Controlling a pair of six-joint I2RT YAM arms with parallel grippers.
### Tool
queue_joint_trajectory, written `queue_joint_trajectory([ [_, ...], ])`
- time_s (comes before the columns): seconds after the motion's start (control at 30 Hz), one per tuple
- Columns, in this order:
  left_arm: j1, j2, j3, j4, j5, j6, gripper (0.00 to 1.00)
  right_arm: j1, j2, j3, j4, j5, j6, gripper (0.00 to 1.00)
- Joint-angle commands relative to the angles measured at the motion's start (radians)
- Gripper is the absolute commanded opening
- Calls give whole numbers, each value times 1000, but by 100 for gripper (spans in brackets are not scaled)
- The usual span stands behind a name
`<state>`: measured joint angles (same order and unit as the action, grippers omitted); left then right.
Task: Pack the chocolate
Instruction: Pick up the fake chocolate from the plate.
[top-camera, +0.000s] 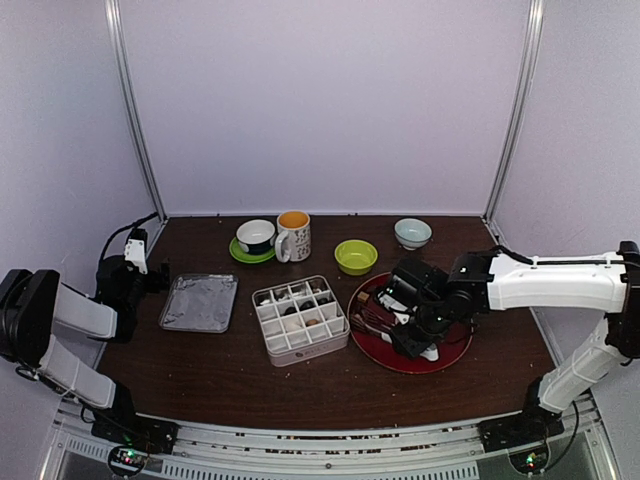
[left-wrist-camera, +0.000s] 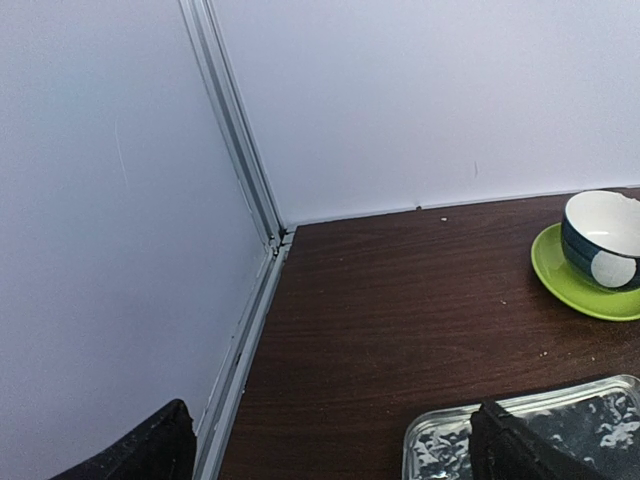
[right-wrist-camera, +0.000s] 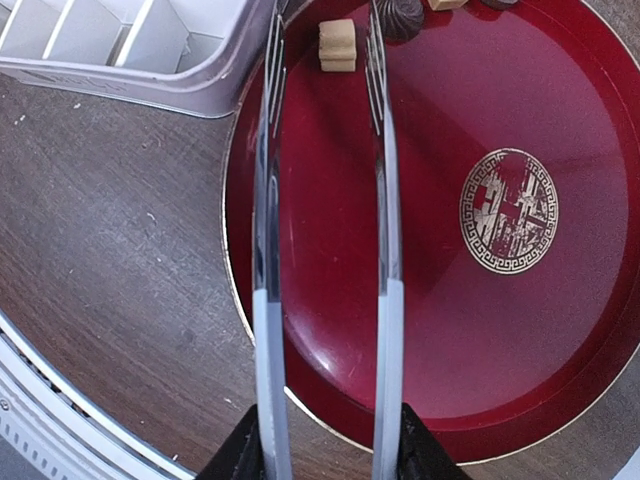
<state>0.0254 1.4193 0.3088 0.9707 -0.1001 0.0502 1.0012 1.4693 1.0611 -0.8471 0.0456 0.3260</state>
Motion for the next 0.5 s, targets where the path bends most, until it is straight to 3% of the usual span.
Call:
queue_joint_trajectory([
  [0.0,7,6,23,40,8,-9,98,-7,21,2,36,19,18,39],
  [0.33,8,6,23,40,8,-9,98,-34,72,27,65,26,13,37],
  [0.47,7,6,23,40,8,-9,98,-35,77,41,82,37,11,28],
])
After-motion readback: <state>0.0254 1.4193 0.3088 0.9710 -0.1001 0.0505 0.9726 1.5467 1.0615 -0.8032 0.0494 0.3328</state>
